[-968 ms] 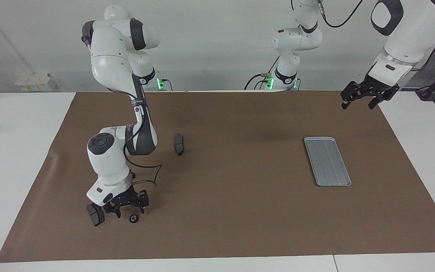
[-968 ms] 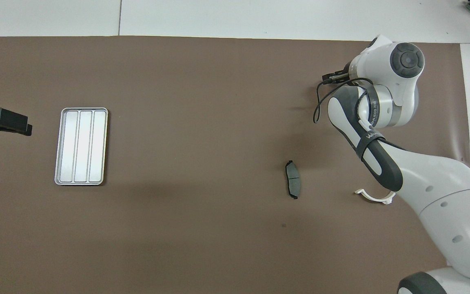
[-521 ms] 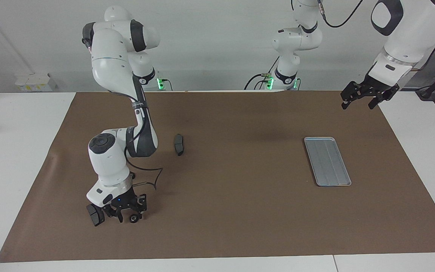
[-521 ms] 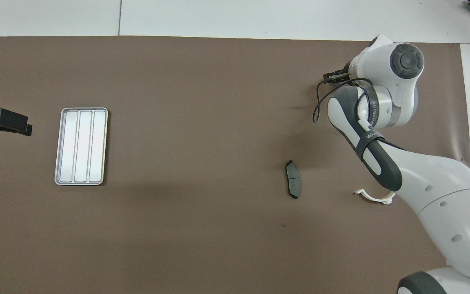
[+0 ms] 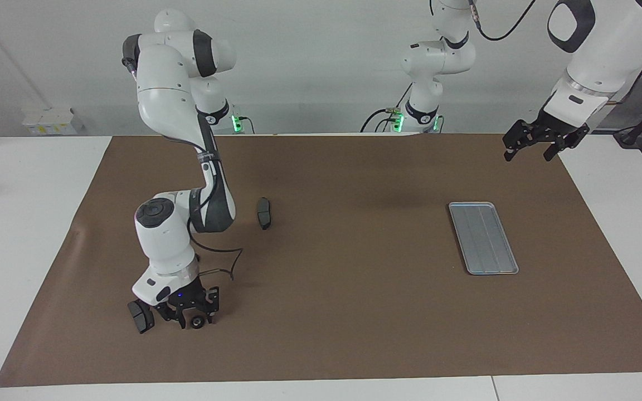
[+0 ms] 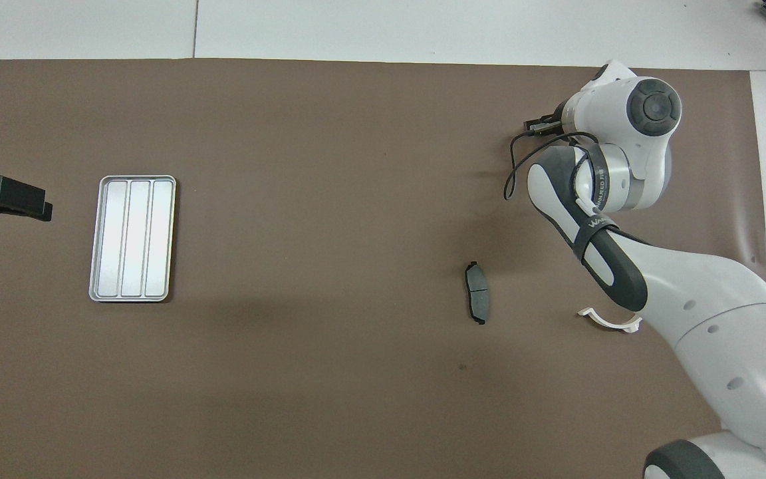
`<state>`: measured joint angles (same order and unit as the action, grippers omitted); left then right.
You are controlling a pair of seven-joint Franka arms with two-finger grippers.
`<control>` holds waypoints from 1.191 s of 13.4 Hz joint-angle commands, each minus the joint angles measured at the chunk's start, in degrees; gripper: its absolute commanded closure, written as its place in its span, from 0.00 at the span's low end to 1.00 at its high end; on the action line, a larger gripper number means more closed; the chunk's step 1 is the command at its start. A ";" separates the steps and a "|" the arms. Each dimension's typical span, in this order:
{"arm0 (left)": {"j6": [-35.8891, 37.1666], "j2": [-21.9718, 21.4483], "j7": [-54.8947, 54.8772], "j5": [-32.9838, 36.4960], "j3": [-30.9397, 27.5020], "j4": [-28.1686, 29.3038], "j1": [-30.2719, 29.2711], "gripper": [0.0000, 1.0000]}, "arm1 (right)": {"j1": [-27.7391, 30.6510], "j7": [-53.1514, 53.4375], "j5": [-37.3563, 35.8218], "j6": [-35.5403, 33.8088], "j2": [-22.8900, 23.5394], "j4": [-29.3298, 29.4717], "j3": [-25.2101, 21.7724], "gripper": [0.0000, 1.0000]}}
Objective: Pick bearing gear from pile to tray
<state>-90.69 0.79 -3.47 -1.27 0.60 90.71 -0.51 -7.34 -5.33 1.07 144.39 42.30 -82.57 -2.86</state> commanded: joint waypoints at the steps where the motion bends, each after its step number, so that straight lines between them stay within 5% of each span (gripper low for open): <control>1: 0.08 -1.50 -0.58 -0.23 0.19 1.58 -0.54 0.00 | 0.23 -1.62 0.60 1.33 0.07 -0.40 0.40 0.51; 8: 0.08 -1.50 -0.58 -0.23 0.19 1.58 -0.54 0.00 | -0.21 -1.53 0.51 -0.25 -0.11 0.30 0.49 0.77; 11: 0.08 -1.50 -0.58 -0.23 0.19 1.58 -0.54 0.00 | -0.30 -0.92 0.25 -5.34 -0.11 2.05 3.64 0.77; 16: 0.08 -1.50 -0.58 -0.23 0.19 1.58 -0.54 0.00 | -8.37 3.12 -0.19 -5.97 -2.83 2.77 4.18 0.77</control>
<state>-90.69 0.79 -3.47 -1.27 0.60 90.71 -0.51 -13.36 -4.00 1.07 139.61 40.99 -79.71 1.30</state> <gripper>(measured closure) 0.000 0.648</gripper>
